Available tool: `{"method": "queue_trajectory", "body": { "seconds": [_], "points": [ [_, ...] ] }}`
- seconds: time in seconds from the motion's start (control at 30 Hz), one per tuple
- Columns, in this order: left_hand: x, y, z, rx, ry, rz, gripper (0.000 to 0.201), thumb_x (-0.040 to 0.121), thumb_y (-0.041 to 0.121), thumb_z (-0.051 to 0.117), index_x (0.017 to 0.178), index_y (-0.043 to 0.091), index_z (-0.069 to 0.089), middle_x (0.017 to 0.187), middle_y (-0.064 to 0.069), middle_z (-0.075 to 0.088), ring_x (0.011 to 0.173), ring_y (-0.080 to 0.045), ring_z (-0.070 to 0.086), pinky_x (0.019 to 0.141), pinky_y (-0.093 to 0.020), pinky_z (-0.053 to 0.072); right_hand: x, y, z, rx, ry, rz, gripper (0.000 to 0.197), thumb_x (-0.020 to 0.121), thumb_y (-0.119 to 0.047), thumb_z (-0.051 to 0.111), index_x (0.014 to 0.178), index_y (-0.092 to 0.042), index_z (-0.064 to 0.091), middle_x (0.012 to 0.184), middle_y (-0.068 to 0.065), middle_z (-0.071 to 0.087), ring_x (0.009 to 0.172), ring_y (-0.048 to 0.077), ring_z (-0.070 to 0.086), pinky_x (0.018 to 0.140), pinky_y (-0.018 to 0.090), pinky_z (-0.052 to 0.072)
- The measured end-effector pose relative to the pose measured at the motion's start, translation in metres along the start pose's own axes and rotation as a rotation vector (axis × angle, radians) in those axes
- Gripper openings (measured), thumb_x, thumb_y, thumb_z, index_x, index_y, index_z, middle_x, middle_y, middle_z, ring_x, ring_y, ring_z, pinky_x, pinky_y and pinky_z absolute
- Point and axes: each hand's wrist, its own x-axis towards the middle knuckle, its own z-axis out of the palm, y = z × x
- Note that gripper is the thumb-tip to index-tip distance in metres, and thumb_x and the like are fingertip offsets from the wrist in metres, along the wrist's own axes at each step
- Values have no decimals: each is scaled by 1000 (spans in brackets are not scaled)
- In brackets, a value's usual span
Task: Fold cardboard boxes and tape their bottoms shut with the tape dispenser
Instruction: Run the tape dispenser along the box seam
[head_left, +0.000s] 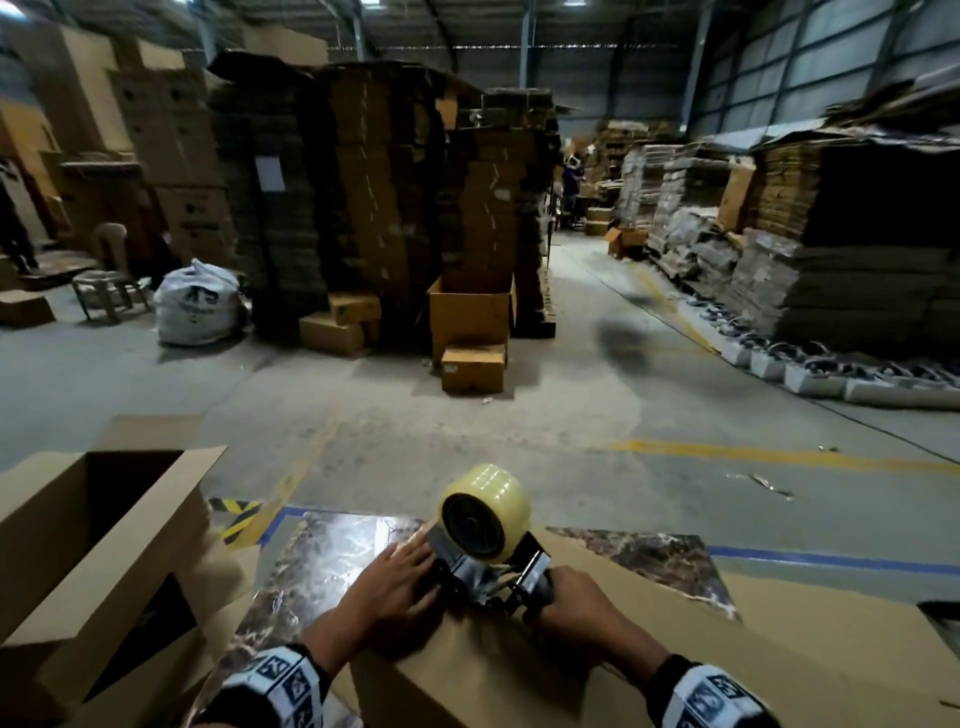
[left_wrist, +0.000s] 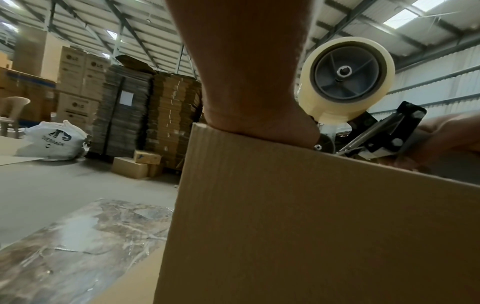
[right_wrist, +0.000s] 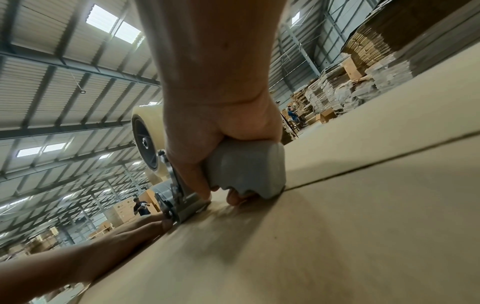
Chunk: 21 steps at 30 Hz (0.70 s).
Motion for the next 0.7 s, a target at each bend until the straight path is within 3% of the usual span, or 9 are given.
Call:
{"method": "queue_trajectory", "body": {
  "seconds": [0.07,0.17,0.27,0.43,0.5,0.6,0.7],
  "points": [
    [2,-5,1,43,16,-26,41,86,53,45,114,28,61,126,3,66,119,-16,58,74,-34,58,2,-2,2,12,11,-4,22,74,-24,64,95,-20,65,93,2,68,88,20,66,68,26,48],
    [5,-18,-5,77,9,-40,36,82,55,45,110,34,54,121,8,67,120,-12,50,68,-30,58,13,-10,4,32,12,-8,27,71,-25,62,97,-17,67,96,4,69,91,22,67,66,25,46],
    [10,-34,-17,75,-36,-96,38,79,57,45,107,35,61,118,10,68,117,-11,54,69,-27,57,26,-25,3,53,8,-26,23,70,-22,61,91,-14,67,90,5,68,91,23,67,64,26,43],
    [19,-80,-20,112,33,-52,34,98,50,28,104,36,58,114,13,69,111,-8,56,67,-31,58,49,-56,3,29,-5,-76,4,79,-18,60,76,-17,60,90,9,63,101,31,64,65,26,37],
    [23,-97,-17,113,90,-39,33,101,49,19,108,38,49,113,17,68,110,-7,58,68,-29,58,56,-66,2,37,-6,-99,7,85,-17,58,79,-18,61,98,15,65,104,32,63,69,27,38],
    [30,-116,-12,95,62,2,24,98,51,28,107,37,47,112,16,66,115,-6,53,70,-30,59,65,-76,1,50,-9,-123,17,89,-21,56,98,-13,66,95,12,60,107,33,62,72,29,40],
    [36,-131,-3,120,56,23,26,99,47,31,114,35,50,125,10,63,126,-9,45,76,-33,57,66,-79,-2,48,-22,-126,3,89,-23,56,91,-20,56,91,6,53,104,30,62,71,26,35]
  ]
}}
